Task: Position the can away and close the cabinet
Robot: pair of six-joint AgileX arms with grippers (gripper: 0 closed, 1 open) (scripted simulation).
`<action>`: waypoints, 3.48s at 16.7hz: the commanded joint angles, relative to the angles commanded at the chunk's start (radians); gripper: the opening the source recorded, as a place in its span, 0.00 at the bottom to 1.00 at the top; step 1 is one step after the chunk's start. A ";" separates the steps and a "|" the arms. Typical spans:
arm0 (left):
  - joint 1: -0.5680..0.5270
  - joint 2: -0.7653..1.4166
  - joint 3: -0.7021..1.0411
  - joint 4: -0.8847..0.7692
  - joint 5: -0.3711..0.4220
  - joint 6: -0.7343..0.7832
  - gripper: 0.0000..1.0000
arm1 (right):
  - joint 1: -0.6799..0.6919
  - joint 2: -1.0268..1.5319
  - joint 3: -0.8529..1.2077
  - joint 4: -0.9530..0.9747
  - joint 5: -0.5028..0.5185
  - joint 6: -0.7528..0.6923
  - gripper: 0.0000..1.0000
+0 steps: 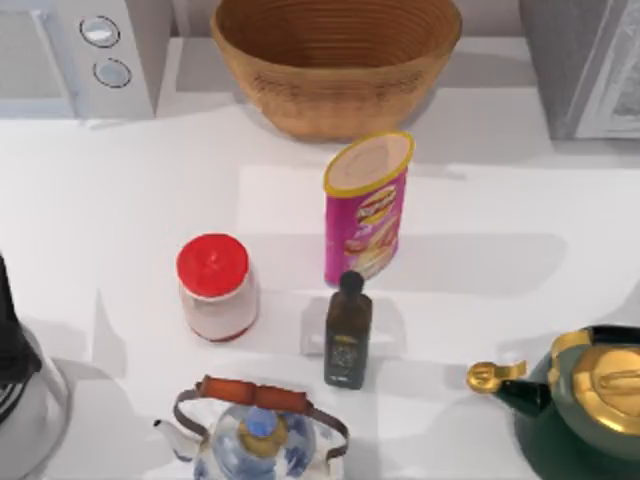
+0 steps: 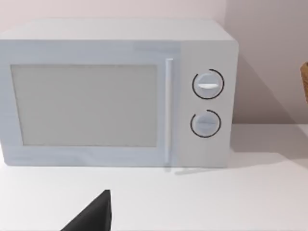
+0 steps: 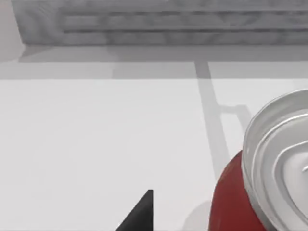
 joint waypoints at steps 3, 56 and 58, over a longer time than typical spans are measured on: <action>0.000 0.000 0.000 0.000 0.000 0.000 1.00 | 0.000 0.000 0.000 0.000 0.000 0.000 0.32; 0.000 0.000 0.000 0.000 0.000 0.000 1.00 | 0.069 -1.608 -0.102 -1.180 0.222 0.113 0.00; 0.000 0.000 0.000 0.000 0.000 0.000 1.00 | 0.090 -1.705 -0.150 -1.226 0.250 0.116 0.00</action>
